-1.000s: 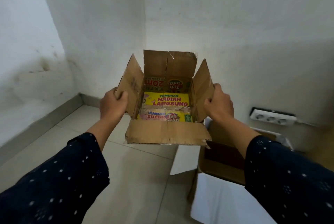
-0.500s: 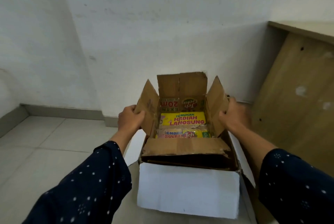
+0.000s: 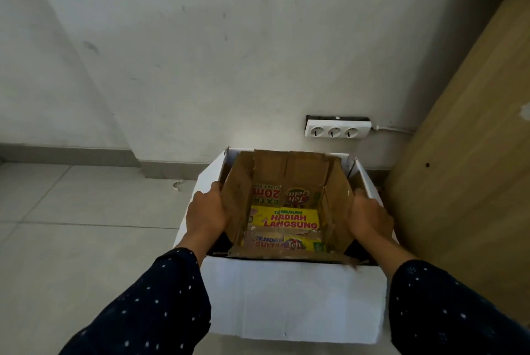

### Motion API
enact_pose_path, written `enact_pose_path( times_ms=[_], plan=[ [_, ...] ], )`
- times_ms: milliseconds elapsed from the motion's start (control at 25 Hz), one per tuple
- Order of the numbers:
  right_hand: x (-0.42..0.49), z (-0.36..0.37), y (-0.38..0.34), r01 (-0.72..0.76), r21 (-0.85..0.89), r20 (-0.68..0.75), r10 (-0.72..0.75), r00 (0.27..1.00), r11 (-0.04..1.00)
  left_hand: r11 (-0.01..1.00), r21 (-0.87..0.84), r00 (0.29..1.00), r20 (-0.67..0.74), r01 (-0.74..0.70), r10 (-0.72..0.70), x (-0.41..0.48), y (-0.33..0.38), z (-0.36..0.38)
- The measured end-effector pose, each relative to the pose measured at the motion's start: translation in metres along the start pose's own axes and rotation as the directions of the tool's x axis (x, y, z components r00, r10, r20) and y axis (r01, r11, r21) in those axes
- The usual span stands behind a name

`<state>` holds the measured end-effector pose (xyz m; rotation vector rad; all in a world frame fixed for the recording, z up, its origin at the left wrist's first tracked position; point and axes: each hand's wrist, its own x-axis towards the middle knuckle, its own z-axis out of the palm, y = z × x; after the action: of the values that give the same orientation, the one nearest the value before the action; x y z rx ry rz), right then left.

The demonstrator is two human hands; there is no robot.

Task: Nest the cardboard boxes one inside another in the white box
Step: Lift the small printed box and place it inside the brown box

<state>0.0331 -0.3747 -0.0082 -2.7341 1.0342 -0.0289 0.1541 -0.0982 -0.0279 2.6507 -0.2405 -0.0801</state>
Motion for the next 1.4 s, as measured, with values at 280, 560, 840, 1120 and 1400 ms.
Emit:
enact_pose_path(
  times_ms=[280,560,840,1120,1400],
  plan=[
    [-0.004,0.019,0.014,0.059,-0.267,0.082,-0.038,0.996,0.962,0.945,0.318,0.991,0.130,-0.081,0.041,-0.005,-0.010,0.003],
    [-0.025,0.032,0.041,-0.170,-0.015,0.278,0.167,0.946,0.985,0.999,0.051,0.950,0.313,0.008,-0.024,-0.037,-0.031,0.010],
    [-0.014,0.040,0.028,-0.204,0.161,0.241,0.162,0.957,0.966,0.994,-0.102,0.959,0.282,0.031,-0.001,-0.025,-0.030,0.010],
    [0.017,0.054,-0.006,-0.146,0.185,0.231,0.102,0.968,0.972,0.994,-0.063,0.955,0.289,0.086,-0.065,0.022,-0.047,0.002],
    [0.042,0.066,-0.026,-0.131,0.165,0.208,0.095,0.973,0.978,0.993,-0.042,0.952,0.292,0.107,-0.090,0.050,-0.054,-0.008]
  ],
)
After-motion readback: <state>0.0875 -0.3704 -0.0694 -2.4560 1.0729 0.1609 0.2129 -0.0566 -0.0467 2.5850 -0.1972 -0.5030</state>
